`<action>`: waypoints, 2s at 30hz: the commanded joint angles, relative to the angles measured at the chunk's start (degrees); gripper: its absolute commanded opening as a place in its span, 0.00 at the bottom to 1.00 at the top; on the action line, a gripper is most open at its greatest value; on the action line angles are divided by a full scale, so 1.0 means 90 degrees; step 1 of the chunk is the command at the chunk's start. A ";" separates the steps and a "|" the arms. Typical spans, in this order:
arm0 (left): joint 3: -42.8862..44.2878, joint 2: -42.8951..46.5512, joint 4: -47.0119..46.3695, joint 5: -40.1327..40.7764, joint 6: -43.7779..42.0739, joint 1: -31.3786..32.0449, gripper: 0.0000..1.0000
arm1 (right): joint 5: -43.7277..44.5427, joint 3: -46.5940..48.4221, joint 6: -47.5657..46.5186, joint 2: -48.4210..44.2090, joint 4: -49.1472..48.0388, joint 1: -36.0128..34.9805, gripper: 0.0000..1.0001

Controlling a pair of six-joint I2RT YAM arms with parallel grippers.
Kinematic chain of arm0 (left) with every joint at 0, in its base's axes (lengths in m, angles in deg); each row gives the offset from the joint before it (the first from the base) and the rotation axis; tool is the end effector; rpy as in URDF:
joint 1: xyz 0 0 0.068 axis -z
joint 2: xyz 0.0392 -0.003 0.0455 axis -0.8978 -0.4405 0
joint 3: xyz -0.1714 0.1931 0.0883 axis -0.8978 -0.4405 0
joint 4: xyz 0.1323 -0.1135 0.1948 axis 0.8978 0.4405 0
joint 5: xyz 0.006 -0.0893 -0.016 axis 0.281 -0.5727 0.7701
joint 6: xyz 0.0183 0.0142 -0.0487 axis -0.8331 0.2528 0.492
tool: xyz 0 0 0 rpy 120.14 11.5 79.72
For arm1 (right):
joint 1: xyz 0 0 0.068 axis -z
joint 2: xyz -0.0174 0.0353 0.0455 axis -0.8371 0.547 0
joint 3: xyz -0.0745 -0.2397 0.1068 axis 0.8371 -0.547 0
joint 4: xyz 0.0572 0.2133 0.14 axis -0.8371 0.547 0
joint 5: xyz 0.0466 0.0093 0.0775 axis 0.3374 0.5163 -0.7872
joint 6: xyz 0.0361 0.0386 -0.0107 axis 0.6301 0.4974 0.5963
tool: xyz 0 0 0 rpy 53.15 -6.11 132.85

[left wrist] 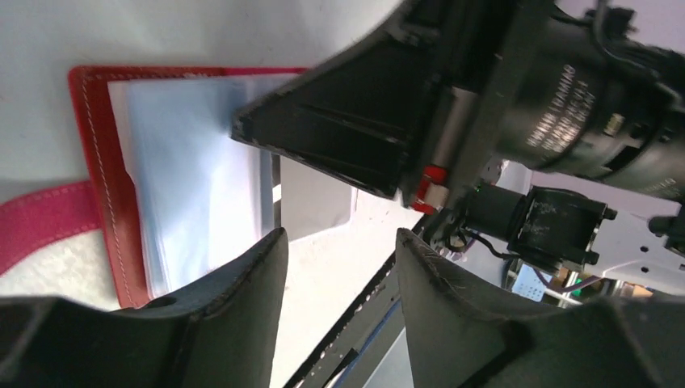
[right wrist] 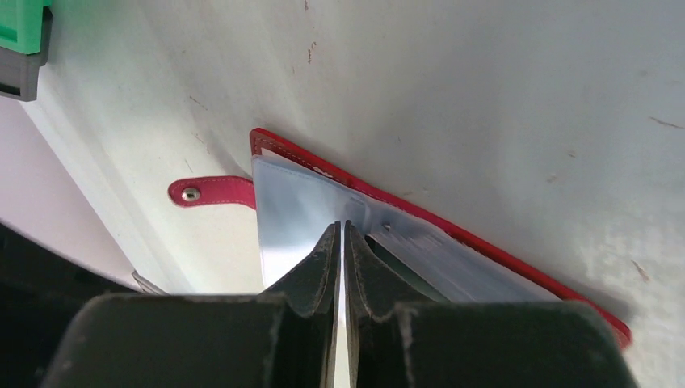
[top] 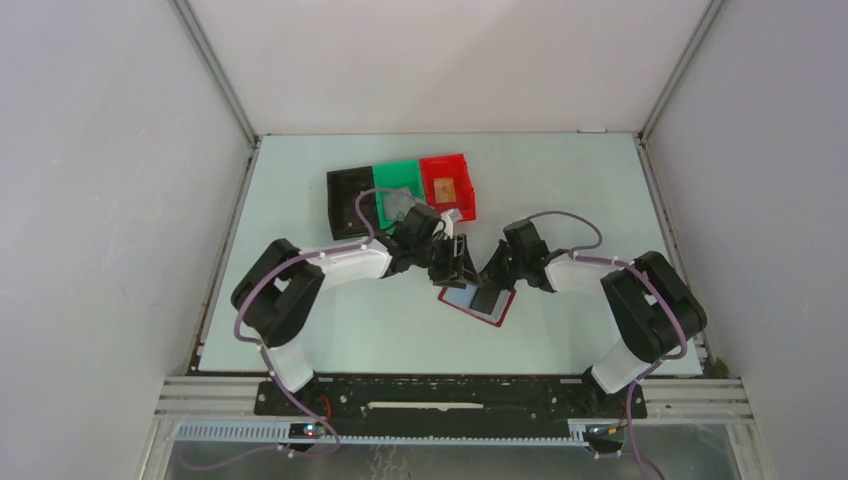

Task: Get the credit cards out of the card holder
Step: Remove the credit card from the card holder.

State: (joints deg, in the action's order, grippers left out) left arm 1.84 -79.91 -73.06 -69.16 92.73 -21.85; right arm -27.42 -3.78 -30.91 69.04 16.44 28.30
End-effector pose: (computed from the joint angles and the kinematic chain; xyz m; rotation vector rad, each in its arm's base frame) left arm 0.2569 -0.2552 0.1838 0.2491 2.6220 -1.2517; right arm 0.2574 0.1488 0.1333 0.5158 2.6059 0.8437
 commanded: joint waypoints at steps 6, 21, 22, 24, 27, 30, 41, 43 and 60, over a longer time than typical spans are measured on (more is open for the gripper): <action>-0.0020 -0.0600 -0.1491 -0.0810 0.0681 -0.0319 0.50 | 0.0387 -0.0164 -0.0305 -0.1372 0.0970 0.0307 0.14; 0.0092 -0.1178 -0.1470 -0.0874 0.0684 -0.0322 0.47 | 0.0178 -0.1472 0.0226 -0.2686 0.0835 0.0354 0.20; 0.0089 -0.1200 -0.1463 -0.0875 0.0684 -0.0317 0.47 | 0.0157 -0.1478 0.0224 -0.2638 0.0790 0.0353 0.20; 0.0089 -0.1266 -0.1469 -0.0887 0.0693 -0.0316 0.46 | 0.0103 -0.1479 0.0231 -0.2537 0.0674 0.0334 0.20; 0.0073 -0.1335 -0.1454 -0.0875 0.0700 -0.0313 0.44 | 0.0103 -0.1474 0.0246 -0.2397 0.0576 0.0281 0.20; 0.0046 -0.1390 -0.1422 -0.0872 0.0694 -0.0322 0.42 | 0.0121 -0.1474 0.0251 -0.2286 0.0505 0.0242 0.20; -0.0064 -0.1477 -0.1573 -0.0957 0.0791 -0.0315 0.29 | 0.0164 -0.1544 0.0227 -0.1801 0.0263 0.0231 0.18; -0.0066 -0.1506 -0.1588 -0.1005 0.0799 -0.0319 0.29 | 0.0153 -0.1565 0.0230 -0.1710 0.0247 0.0231 0.18; -0.0148 -0.1485 -0.1049 -0.0556 0.0394 -0.0318 0.33 | 0.0142 -0.1615 -0.0047 -0.1616 0.0159 0.0519 0.16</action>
State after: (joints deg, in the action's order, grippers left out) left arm 1.84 -93.37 -84.78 -75.61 98.59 -25.34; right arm -30.74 -17.28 -29.22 52.73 17.36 32.52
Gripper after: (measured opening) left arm 0.345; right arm 0.159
